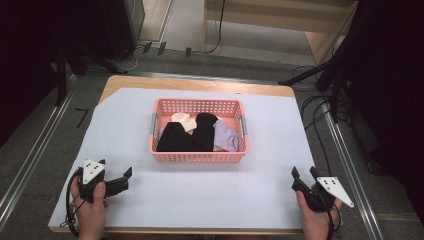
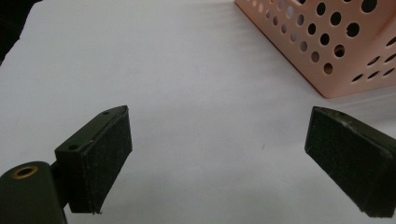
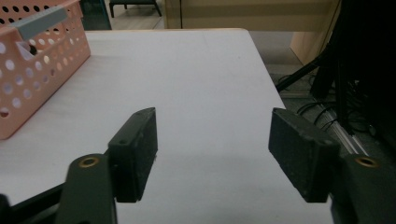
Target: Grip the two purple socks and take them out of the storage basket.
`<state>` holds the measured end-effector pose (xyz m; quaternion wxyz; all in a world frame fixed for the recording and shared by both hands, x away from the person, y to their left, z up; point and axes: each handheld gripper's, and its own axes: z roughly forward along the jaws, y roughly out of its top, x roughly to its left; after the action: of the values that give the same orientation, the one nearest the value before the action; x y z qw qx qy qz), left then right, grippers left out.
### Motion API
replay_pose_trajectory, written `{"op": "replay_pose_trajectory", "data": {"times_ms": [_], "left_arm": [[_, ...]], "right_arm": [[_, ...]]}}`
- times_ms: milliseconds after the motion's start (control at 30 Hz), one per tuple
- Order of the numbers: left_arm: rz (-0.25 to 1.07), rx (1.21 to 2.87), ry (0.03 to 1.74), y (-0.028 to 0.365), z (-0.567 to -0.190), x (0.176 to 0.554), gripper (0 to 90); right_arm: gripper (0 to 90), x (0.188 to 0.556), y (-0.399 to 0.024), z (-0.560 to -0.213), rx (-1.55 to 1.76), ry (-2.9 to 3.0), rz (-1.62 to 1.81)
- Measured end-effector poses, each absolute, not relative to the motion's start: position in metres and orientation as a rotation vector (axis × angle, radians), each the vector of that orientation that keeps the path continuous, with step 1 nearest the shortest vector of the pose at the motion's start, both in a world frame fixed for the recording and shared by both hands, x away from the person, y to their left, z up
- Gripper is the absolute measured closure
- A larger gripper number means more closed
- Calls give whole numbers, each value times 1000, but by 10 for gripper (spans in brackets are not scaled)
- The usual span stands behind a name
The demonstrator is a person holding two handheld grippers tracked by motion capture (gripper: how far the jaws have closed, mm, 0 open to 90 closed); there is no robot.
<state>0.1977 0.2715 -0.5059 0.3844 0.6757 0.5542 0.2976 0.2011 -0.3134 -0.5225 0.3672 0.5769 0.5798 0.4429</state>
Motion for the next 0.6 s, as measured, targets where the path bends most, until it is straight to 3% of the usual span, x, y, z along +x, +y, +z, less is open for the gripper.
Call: {"op": "replay_pose_trajectory", "data": {"times_ms": [100, 333, 600], "left_arm": [[764, 1719, 1411, 272, -506, 198, 82], [768, 1717, 1412, 271, -506, 197, 82], [759, 1718, 1409, 271, -506, 197, 82]], "right_arm": [[410, 202, -306, -517, 1467, 1508, 1151], [375, 207, -287, -500, 1452, 1547, 1149], [500, 223, -255, -478, 1398, 1639, 1226]]}}
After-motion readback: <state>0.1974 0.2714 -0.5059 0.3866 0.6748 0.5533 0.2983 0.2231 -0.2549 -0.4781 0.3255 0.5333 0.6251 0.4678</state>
